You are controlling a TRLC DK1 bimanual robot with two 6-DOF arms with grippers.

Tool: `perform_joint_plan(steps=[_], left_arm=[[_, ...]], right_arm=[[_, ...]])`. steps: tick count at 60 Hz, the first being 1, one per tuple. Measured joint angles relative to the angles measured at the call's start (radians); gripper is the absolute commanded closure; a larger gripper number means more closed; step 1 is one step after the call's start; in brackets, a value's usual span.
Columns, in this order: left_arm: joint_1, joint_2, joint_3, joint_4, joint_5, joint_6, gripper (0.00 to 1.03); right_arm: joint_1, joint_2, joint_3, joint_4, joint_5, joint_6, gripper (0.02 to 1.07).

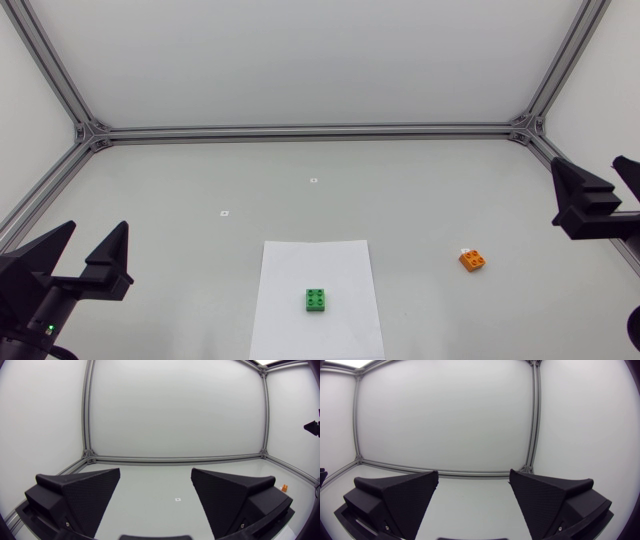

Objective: Pick up the orange 2x2 brick with the right arm and stack it on top of the green 2x2 brick in the center

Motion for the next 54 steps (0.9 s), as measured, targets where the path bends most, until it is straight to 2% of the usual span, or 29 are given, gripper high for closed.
perform_joint_plan(steps=[13, 24, 54], left_arm=[[0.0, 0.0, 0.0, 0.0, 0.0, 0.0, 0.04], [0.0, 0.0, 0.0, 0.0, 0.0, 0.0, 0.04], [0.0, 0.0, 0.0, 0.0, 0.0, 0.0, 0.04]], right_arm=[[0.0, 0.177, 0.161, -0.097, -0.001, 0.0, 0.06], [0.0, 0.349, 0.315, -0.263, -0.009, -0.003, 0.07], [-0.008, 0.778, 0.599, -0.645, -0.017, -0.198, 0.07]])
